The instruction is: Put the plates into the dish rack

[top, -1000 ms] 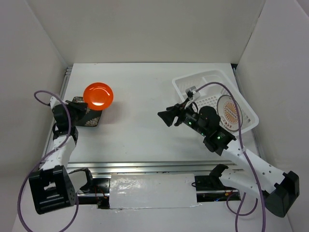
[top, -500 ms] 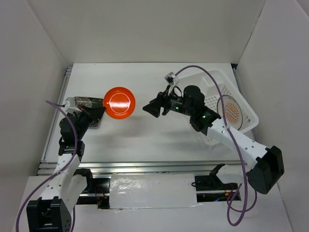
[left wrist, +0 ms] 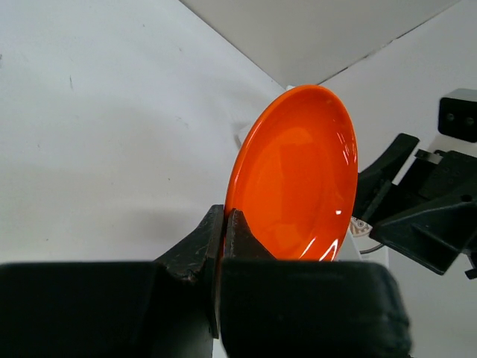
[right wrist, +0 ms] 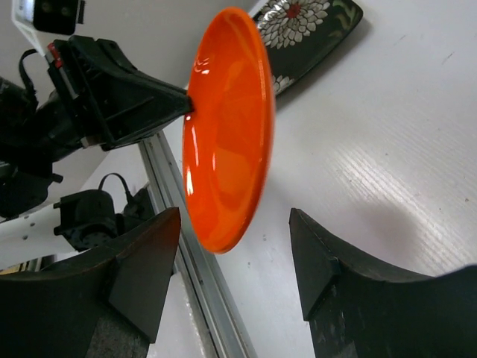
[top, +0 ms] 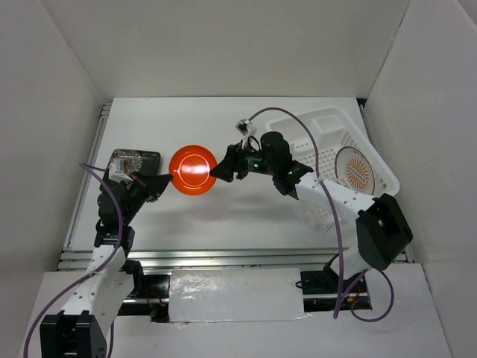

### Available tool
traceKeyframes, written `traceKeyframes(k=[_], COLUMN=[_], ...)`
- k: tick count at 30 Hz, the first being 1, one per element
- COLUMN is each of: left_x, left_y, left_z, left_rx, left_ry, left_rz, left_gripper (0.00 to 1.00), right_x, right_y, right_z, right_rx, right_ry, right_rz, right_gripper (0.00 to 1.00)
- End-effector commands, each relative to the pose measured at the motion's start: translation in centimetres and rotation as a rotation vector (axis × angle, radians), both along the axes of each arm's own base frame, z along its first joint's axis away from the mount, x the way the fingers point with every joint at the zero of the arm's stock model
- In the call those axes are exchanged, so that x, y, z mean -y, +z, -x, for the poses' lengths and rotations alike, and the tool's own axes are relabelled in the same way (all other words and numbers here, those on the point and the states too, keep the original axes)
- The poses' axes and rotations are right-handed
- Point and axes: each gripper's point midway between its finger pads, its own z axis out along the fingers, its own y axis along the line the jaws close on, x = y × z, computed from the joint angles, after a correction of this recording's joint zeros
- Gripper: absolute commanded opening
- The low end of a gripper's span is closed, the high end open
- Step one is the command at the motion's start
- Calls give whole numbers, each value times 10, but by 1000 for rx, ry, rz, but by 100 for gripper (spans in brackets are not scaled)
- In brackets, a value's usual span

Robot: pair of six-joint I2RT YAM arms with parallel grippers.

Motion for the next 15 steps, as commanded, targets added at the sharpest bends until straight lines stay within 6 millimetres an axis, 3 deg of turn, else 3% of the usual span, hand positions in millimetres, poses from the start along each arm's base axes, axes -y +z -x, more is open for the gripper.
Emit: traceKeyframes(k=[1, 4, 7, 9, 10, 12, 14, 15], left_x=[5, 7, 7, 7, 7, 6, 5, 5], left_y=[33, 33, 37, 36, 36, 33, 27, 26], left_z=[2, 3, 4, 4, 4, 3, 1, 0], left_rx=[131, 135, 148, 148, 144, 136, 116, 111], left_ry=[-23, -34, -33, -32, -30, -25, -21, -19], left_rz=[12, 15, 16, 9, 7, -4, -4, 0], left_gripper=[0, 0, 0, 0, 0, 0, 38, 51], right_x=[-11, -18, -24, -26, -25, -24, -21, -20], right_y=[28, 24, 16, 16, 17, 20, 26, 28], right_z=[-16, -22, -24, -22, -22, -21, -21, -20], right_rx=[63, 58, 33, 40, 40, 53, 65, 70], right_ry=[-6, 2, 21, 35, 32, 29, 16, 12], right_rz=[-75, -79, -86, -99, -105, -116, -121, -119], right_gripper=[68, 67, 56, 33, 15, 0, 0, 0])
